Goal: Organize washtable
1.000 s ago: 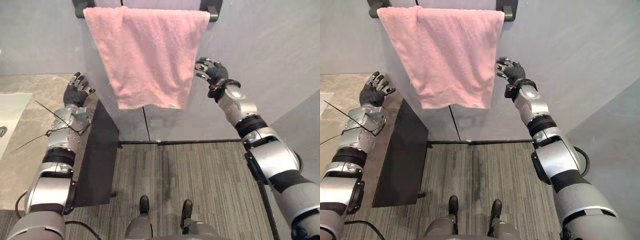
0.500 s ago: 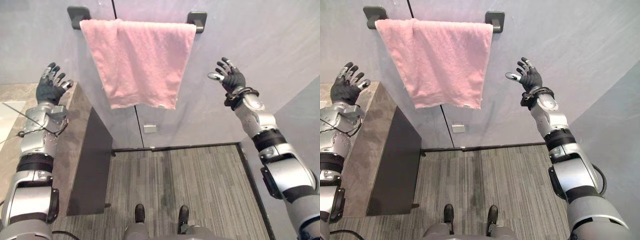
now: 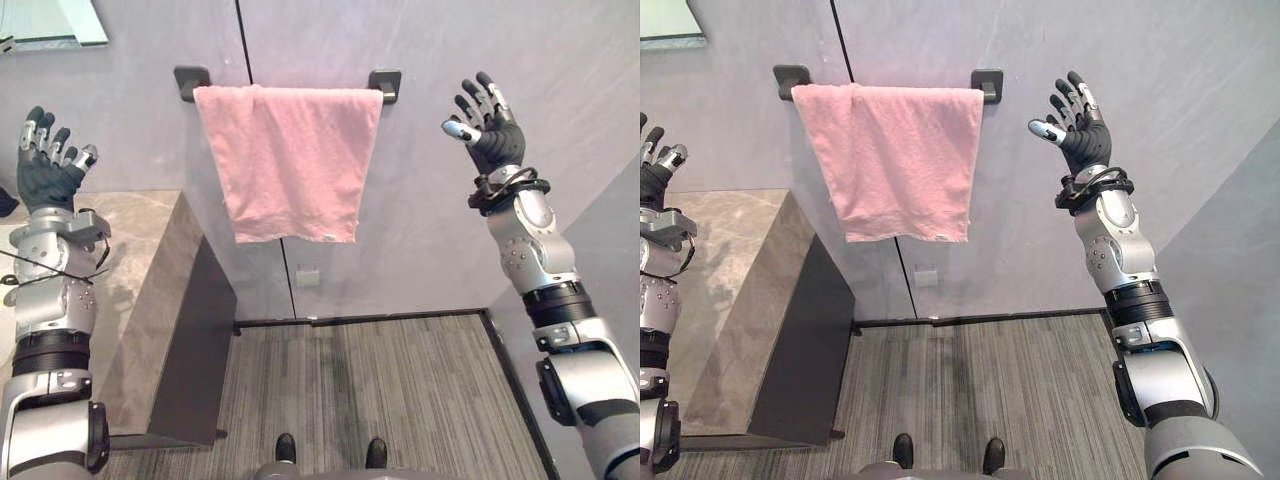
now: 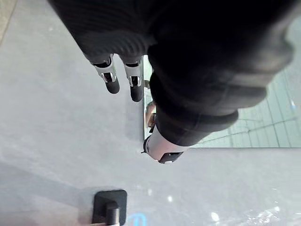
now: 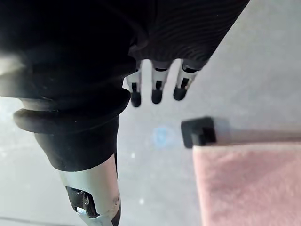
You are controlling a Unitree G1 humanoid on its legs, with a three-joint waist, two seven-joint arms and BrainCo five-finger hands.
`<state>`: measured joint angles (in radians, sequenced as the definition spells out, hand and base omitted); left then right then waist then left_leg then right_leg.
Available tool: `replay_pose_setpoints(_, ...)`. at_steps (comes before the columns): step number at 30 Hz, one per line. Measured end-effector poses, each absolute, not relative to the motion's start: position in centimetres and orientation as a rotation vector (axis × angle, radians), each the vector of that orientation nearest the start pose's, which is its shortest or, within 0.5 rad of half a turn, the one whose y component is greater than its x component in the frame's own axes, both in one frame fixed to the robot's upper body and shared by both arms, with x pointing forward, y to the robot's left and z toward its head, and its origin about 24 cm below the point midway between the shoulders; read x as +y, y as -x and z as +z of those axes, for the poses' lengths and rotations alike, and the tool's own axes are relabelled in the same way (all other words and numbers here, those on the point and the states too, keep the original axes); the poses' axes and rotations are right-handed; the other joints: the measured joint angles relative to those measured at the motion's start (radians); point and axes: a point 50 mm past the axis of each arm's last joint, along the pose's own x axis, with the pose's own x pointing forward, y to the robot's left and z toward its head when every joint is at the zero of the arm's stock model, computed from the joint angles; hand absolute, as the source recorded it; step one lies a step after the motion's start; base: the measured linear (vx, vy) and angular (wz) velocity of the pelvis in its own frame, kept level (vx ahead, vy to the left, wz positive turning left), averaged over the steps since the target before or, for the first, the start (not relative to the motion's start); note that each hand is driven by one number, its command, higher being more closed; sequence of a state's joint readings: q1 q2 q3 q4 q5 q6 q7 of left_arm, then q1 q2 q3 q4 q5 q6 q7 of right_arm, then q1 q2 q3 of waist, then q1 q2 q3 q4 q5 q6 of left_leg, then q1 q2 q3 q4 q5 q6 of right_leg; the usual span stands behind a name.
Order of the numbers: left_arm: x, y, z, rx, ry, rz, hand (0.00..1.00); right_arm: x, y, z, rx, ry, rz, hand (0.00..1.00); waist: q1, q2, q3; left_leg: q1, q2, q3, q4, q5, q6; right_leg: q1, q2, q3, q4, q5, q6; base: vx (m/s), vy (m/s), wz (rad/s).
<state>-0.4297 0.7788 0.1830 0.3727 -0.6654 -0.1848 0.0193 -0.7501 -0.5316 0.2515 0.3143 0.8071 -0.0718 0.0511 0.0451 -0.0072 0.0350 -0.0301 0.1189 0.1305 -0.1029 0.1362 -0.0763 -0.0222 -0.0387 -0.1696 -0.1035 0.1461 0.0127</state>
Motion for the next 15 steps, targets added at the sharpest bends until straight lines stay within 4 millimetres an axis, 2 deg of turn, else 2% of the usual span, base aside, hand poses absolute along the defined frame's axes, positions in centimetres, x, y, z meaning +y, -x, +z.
replay_pose_setpoints(2, 32.8, -30.5, 19.8, -0.428, -0.045, 0.224, 0.0, -15.6, -36.0, 20.5, -0.352, -0.164, 0.381, 0.0, 0.001, 0.001, -0.001, -0.003, 0.0, -0.006, 0.0, 0.0, 0.0, 0.0, 0.0, -0.002, 0.0, 0.0, 0.0, -0.03, 0.0, 0.1)
replay_pose_setpoints(4, 30.6, -31.1, 19.0, -0.392, -0.079, 0.11, 0.0, -14.2, -35.8, 19.6, -0.309, -0.161, 0.453, 0.0, 0.003, 0.004, -0.003, -0.009, -0.001, -0.019, 0.0, 0.0, 0.0, -0.001, 0.0, -0.011, 0.0, 0.0, 0.0, -0.04, -0.005, 0.15)
replay_pose_setpoints(7, 27.6, -31.8, 17.3, -0.325, -0.108, -0.039, 0.0, -11.9, -35.5, 18.0, -0.234, -0.197, 0.556, 0.0, 0.023, 0.005, -0.003, -0.018, 0.0, -0.026, 0.0, 0.0, 0.0, -0.008, 0.002, -0.014, 0.0, 0.0, 0.0, -0.03, -0.01, 0.04)
replay_pose_setpoints(12, 25.2, -32.3, 15.3, -0.248, -0.084, -0.142, 0.0, -9.3, -35.8, 17.7, -0.198, -0.227, 0.616, 0.0, 0.026, 0.009, -0.003, -0.07, 0.001, -0.04, 0.0, 0.009, -0.007, -0.055, 0.004, -0.023, 0.0, 0.006, -0.003, -0.02, -0.015, 0.05)
replay_pose_setpoints(14, 24.4, -32.9, 15.2, -0.23, -0.089, -0.168, 0.0, -8.7, -36.3, 17.9, -0.189, -0.225, 0.617, 0.0, 0.028, 0.011, -0.002, -0.093, 0.002, -0.044, 0.0, 0.019, -0.01, -0.074, 0.005, -0.028, 0.0, 0.01, -0.005, -0.03, -0.026, 0.09)
replay_pose_setpoints(15, 23.4, -34.0, 15.7, -0.238, -0.082, -0.187, 0.0, -8.1, -36.9, 18.4, -0.189, -0.221, 0.617, 0.0, 0.028, 0.014, 0.007, -0.121, 0.002, -0.048, 0.0, 0.028, -0.012, -0.098, 0.006, -0.038, 0.001, 0.015, -0.006, -0.04, -0.026, 0.14)
